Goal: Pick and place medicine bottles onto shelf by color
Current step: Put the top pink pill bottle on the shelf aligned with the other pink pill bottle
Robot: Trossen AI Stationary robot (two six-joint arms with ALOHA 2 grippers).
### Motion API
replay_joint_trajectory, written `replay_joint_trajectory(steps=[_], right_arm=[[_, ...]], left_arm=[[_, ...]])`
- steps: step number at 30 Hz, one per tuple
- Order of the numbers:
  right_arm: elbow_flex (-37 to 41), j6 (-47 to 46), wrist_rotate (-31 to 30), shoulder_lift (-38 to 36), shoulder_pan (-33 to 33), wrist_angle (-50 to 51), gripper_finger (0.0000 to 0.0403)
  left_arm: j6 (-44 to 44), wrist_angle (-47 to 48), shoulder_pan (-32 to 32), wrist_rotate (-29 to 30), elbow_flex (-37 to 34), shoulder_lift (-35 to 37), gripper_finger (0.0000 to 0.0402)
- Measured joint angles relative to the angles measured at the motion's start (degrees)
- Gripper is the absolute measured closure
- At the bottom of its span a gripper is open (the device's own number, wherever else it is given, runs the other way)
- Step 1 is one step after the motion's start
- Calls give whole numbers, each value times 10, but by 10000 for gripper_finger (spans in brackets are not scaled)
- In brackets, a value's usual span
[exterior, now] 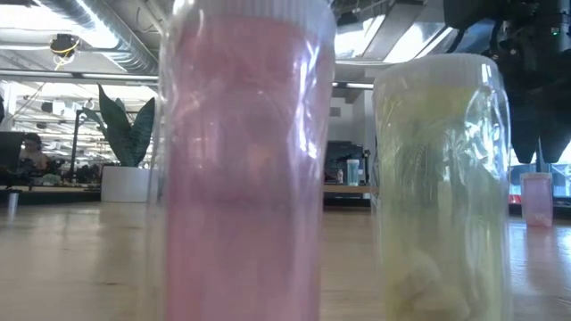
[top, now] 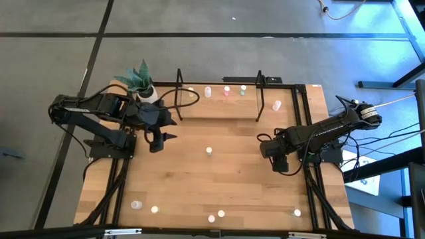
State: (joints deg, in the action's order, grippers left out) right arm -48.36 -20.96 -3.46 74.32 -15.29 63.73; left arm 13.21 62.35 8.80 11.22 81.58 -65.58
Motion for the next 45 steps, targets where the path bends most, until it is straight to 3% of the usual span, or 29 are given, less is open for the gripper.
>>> replay_joint_trajectory(steps=[45], right_arm=[[0, -10, 5, 0, 0, -3, 223]], left_arm=[[1, 0, 0, 1, 0, 0, 176]])
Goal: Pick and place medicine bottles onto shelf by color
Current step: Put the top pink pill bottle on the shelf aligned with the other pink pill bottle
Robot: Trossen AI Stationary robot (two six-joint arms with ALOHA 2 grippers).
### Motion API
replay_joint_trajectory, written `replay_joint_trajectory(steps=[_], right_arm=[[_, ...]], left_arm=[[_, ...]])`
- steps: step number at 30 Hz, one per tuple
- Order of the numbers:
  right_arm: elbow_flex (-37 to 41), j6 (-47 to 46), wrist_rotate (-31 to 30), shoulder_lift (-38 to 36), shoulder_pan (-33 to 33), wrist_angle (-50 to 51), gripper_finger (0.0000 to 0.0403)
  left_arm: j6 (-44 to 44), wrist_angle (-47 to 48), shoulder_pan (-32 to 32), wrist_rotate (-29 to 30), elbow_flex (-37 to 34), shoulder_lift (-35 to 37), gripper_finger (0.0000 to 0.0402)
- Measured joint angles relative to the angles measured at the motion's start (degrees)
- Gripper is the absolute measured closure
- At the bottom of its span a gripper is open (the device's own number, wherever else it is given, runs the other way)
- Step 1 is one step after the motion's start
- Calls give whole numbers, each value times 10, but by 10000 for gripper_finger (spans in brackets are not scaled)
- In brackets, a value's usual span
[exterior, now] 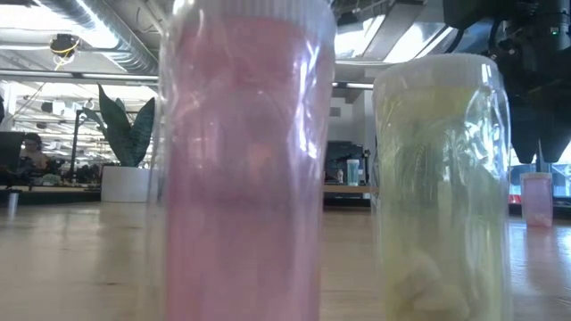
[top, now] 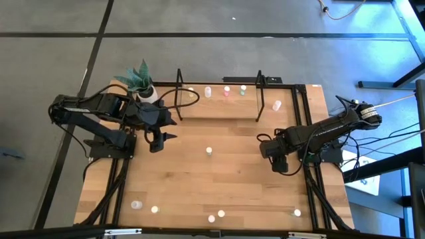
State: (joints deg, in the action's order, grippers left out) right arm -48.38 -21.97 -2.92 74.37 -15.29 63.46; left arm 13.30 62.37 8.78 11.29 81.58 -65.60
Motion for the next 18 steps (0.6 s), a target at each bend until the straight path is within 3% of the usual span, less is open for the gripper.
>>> replay_joint_trajectory(steps=[18], right_arm=[[0, -47, -11, 0, 0, 1, 223]], left_arm=[[0, 0, 0, 0, 0, 0, 176]])
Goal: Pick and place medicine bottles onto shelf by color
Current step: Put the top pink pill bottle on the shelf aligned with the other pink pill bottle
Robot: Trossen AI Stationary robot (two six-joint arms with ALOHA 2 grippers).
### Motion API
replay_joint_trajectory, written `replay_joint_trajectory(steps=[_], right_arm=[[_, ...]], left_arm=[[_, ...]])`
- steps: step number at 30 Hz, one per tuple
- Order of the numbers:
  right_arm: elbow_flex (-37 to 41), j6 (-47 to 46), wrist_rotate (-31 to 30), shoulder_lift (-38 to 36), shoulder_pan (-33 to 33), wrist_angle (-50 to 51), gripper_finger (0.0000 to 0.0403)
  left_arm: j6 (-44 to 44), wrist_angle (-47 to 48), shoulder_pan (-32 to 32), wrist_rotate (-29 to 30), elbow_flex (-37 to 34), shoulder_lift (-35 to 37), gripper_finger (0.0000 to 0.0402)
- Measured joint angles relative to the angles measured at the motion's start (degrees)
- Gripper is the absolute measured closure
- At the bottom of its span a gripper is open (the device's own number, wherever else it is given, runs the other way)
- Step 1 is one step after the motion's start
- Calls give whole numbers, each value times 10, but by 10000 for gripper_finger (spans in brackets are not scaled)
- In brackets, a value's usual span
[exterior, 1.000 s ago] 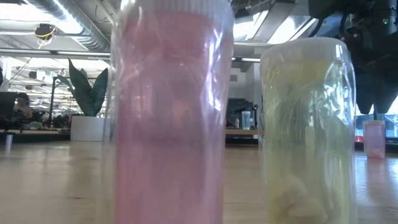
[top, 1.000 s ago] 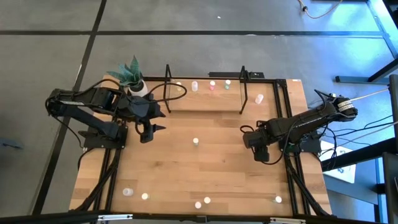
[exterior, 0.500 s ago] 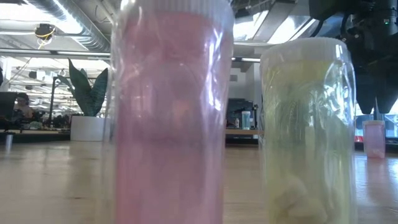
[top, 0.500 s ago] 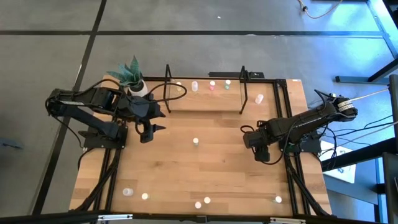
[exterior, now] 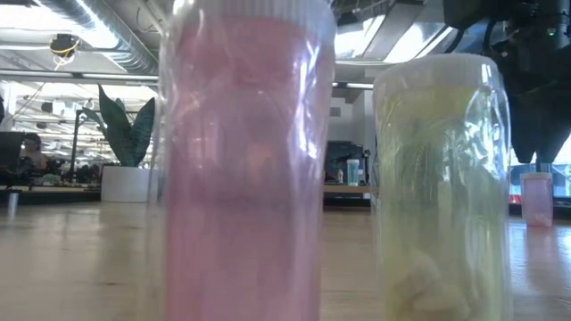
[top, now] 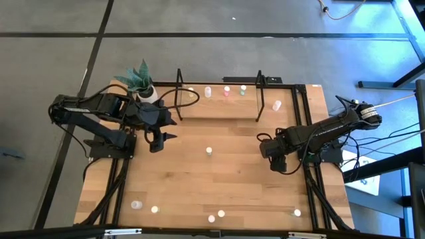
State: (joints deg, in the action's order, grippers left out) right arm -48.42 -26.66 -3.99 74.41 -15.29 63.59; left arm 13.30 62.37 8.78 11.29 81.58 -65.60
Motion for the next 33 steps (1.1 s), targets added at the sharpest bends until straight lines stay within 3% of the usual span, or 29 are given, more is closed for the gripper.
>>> replay_joint_trajectory(steps=[7, 18, 23, 33], right_arm=[[0, -1, -11, 0, 0, -4, 217], [0, -32, -15, 0, -1, 22, 127], [13, -30, -44, 0, -11, 16, 123], [64, -31, -40, 0, -12, -53, 123]], left_arm=[[0, 0, 0, 0, 0, 0, 176], [0, 0, 0, 0, 0, 0, 176], [0, 0, 0, 0, 0, 0, 176], [0, 0, 0, 0, 0, 0, 176]])
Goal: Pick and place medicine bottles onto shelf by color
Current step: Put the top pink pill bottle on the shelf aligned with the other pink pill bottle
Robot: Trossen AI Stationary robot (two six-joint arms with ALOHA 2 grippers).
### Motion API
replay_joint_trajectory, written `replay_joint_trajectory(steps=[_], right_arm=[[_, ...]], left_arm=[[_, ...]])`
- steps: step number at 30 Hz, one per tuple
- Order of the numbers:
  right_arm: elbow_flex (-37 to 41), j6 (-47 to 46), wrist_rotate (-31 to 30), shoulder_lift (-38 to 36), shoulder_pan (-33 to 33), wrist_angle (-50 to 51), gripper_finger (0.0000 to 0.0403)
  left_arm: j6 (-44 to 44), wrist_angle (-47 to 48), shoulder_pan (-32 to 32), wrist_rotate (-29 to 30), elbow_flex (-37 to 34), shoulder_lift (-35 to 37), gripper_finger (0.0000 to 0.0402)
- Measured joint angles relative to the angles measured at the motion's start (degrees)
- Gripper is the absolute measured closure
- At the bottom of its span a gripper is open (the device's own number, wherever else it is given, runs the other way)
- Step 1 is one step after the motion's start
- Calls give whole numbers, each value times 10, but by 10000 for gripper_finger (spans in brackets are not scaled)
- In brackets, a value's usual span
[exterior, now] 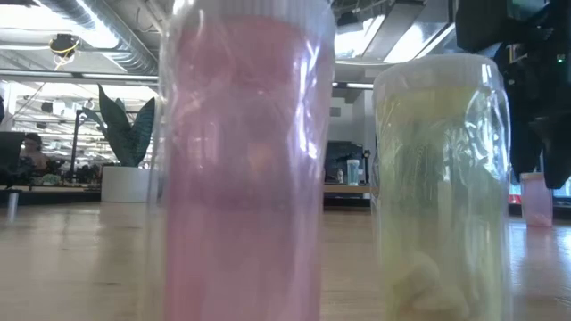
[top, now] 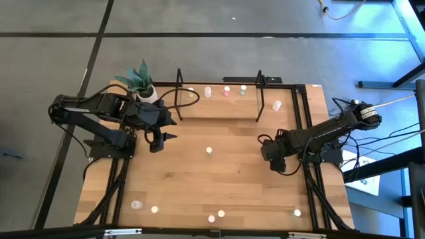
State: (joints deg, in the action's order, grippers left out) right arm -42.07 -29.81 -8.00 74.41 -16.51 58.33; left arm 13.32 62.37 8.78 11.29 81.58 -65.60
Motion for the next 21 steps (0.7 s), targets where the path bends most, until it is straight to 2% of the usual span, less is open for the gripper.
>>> replay_joint_trajectory(steps=[9, 17, 21], right_arm=[[3, 1, -6, 0, 1, -17, 125], [21, -1, -1, 0, 1, -40, 180], [40, -17, 7, 0, 2, -75, 188]], left_arm=[[0, 0, 0, 0, 0, 0, 176], [0, 0, 0, 0, 0, 0, 176], [0, 0, 0, 0, 0, 0, 176]])
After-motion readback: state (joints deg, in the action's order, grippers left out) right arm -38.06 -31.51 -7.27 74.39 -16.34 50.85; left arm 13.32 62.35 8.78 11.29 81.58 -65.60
